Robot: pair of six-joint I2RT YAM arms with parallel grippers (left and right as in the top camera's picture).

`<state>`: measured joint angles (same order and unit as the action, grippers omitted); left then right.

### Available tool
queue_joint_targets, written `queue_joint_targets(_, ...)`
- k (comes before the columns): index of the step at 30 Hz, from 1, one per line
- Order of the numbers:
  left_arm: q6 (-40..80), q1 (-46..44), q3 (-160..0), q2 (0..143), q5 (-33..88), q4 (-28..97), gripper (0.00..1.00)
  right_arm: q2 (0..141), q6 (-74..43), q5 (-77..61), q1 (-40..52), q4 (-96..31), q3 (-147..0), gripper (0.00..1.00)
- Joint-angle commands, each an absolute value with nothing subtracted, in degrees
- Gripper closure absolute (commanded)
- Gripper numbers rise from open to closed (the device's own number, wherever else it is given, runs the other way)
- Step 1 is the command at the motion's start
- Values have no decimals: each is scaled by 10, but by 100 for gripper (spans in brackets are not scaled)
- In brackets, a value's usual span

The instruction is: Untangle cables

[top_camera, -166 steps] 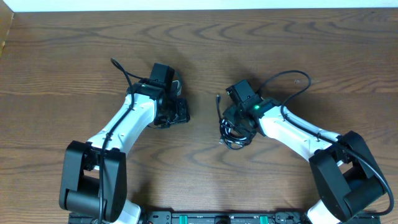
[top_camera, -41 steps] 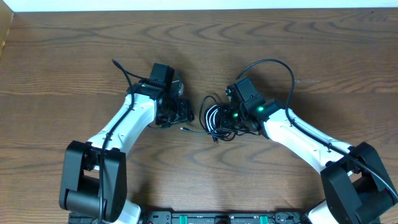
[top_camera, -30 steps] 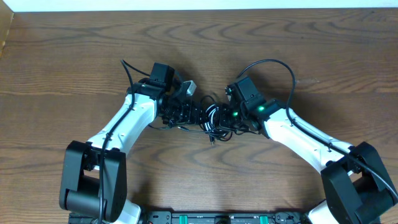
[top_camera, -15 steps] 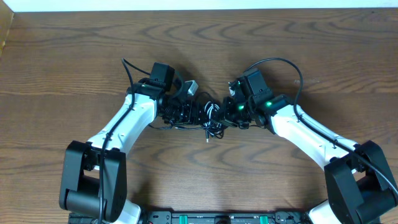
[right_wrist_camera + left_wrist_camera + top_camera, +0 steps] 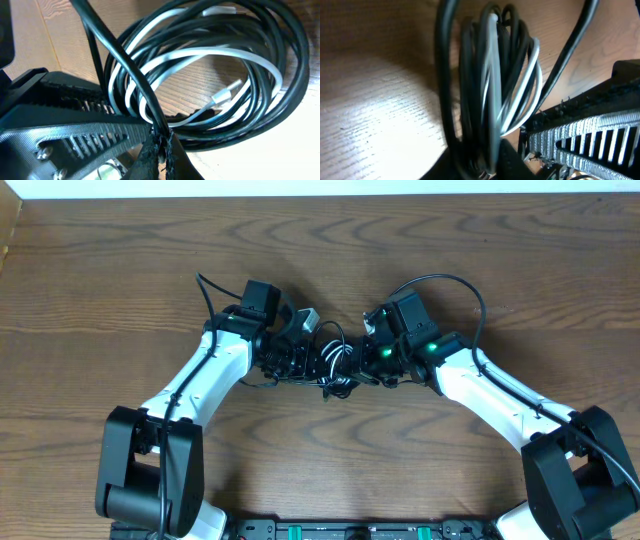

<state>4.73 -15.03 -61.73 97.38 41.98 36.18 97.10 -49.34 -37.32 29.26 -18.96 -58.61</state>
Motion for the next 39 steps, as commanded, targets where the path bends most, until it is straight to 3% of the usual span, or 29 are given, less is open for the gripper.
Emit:
queue_joint_targets(1,47,-148,-622,968,413,364,92,961,-499,-396,291,-186,-590,99)
queue_joint_targets(9,47,-148,-622,968,413,364,92,961,-499,-393,288,-186,-590,97)
queue_joint_targets(13,47,-148,-622,968,413,364,92,961,-499,-391,288,-189,-590,75)
queue_joint_targets(15,47,-148,-622,968,413,364,92,961,-499,-391,290,-192,-590,71)
queue_joint_targets(27,47,-148,-622,968,413,364,92,961,-552,-263,319,-249,-590,71)
queue_joint_targets(39,47,-148,-622,968,414,364,92,961,-604,-211,342,-199,-590,76)
